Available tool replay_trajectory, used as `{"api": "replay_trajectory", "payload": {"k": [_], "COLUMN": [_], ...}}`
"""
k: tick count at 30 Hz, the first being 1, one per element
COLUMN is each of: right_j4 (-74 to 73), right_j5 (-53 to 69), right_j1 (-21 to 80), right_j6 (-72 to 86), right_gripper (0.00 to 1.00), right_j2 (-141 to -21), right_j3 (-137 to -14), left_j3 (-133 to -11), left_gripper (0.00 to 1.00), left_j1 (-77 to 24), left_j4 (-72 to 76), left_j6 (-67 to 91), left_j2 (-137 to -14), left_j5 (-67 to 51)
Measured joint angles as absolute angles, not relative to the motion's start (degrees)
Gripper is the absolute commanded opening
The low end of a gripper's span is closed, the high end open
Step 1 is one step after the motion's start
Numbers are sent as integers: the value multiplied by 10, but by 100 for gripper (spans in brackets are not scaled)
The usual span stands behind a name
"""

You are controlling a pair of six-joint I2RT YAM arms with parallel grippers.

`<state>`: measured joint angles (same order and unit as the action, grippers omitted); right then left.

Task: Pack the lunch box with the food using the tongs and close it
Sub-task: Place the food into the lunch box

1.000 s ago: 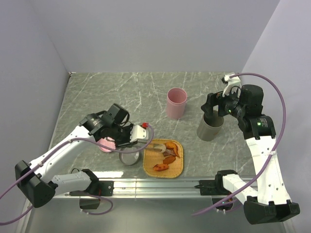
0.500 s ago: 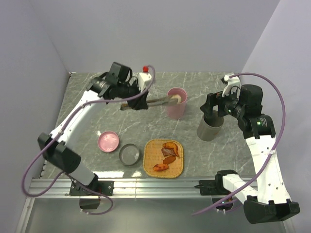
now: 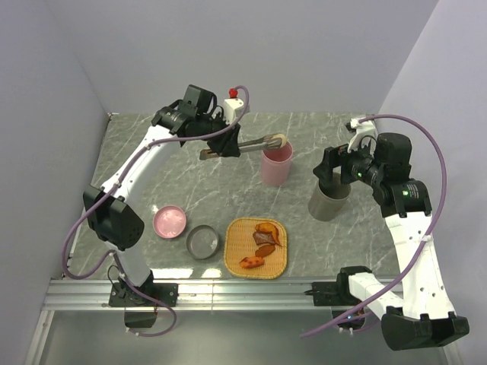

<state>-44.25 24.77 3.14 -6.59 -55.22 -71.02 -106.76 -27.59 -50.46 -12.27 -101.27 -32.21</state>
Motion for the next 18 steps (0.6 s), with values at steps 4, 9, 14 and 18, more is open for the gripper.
{"api": "replay_trajectory", "payload": {"k": [4, 9, 14, 18], "right_j4": [-442, -442, -443, -443], "right_j5": [255, 263, 265, 265], "right_j1": [27, 23, 22, 20], "right_j6": [-70, -72, -74, -74], "right_gripper": [100, 100, 100, 100], "right_j2": [-552, -552, -552, -552], "right_j3": [-710, -710, -710, -710], "left_j3": [-1068, -1074, -1093, -1118], "left_gripper": [34, 48, 51, 54], "left_j1": [-276, -276, -276, -276], "left_j4": [-504, -505, -509, -515], "left_j6": [-123, -126, -126, -128], "left_j2": [-1023, -1037, -1048, -1054], "left_j5": [-322, -320, -320, -321]}}
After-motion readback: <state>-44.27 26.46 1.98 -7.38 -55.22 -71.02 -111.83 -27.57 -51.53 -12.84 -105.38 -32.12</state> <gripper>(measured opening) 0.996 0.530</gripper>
